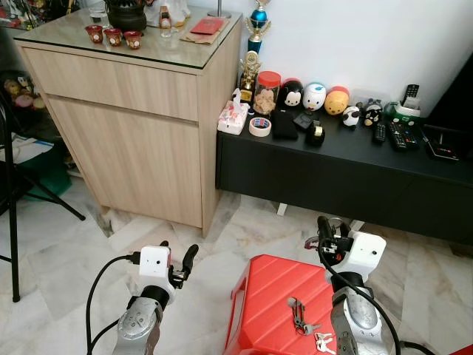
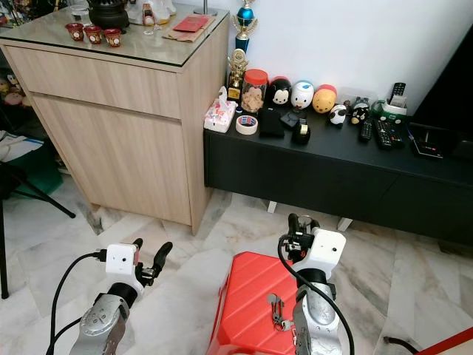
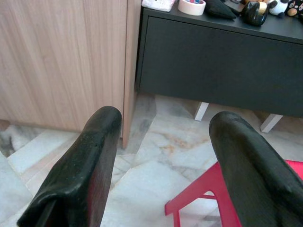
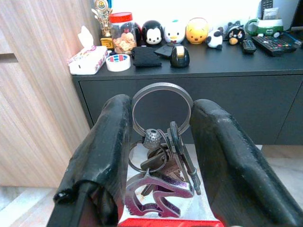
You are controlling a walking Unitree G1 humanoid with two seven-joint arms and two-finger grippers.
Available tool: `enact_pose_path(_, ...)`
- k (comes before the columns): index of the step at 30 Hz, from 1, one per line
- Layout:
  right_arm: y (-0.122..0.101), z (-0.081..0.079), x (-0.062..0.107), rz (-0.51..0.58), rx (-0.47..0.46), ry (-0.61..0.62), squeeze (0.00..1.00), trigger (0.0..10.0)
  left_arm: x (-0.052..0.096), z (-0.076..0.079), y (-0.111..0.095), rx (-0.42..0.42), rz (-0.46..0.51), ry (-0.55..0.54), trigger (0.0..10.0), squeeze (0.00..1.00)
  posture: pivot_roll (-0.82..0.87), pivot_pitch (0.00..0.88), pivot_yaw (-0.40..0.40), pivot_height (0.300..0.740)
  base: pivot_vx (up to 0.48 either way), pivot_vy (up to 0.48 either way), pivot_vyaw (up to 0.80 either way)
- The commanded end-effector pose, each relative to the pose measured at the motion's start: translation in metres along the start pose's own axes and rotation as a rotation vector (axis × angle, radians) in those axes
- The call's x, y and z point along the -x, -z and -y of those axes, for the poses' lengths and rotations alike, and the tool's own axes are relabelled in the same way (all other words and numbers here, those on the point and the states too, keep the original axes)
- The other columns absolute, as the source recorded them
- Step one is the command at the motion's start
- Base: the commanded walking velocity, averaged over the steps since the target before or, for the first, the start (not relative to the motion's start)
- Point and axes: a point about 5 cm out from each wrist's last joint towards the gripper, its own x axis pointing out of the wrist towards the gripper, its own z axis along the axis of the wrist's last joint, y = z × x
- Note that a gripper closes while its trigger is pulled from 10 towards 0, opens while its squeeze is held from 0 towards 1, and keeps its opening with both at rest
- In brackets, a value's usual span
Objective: Hang keys on a hook
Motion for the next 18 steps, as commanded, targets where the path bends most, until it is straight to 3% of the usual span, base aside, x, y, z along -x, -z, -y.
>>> enact_pose_path(1, -0.0027, 0.0019, -0.0011, 0.005, 0.005, 0.006, 0.00, 10.0, 0.0021, 0.0011, 0.0033, 0.008, -0.007, 0.000, 10.0, 0.00, 0.02, 0.021, -0.098, 0.740, 0.000, 0.000, 0.00)
enact_pose_path(18, -0.0022, 0.0019, -0.0022, -0.002, 0.010, 0.009, 0.00, 10.0, 0.0019, 0.0037, 0.0029, 0.010, -0.001, 0.007, 10.0, 0.00, 0.02, 0.003, -0.099, 0.740, -0.228, 0.000, 0.00)
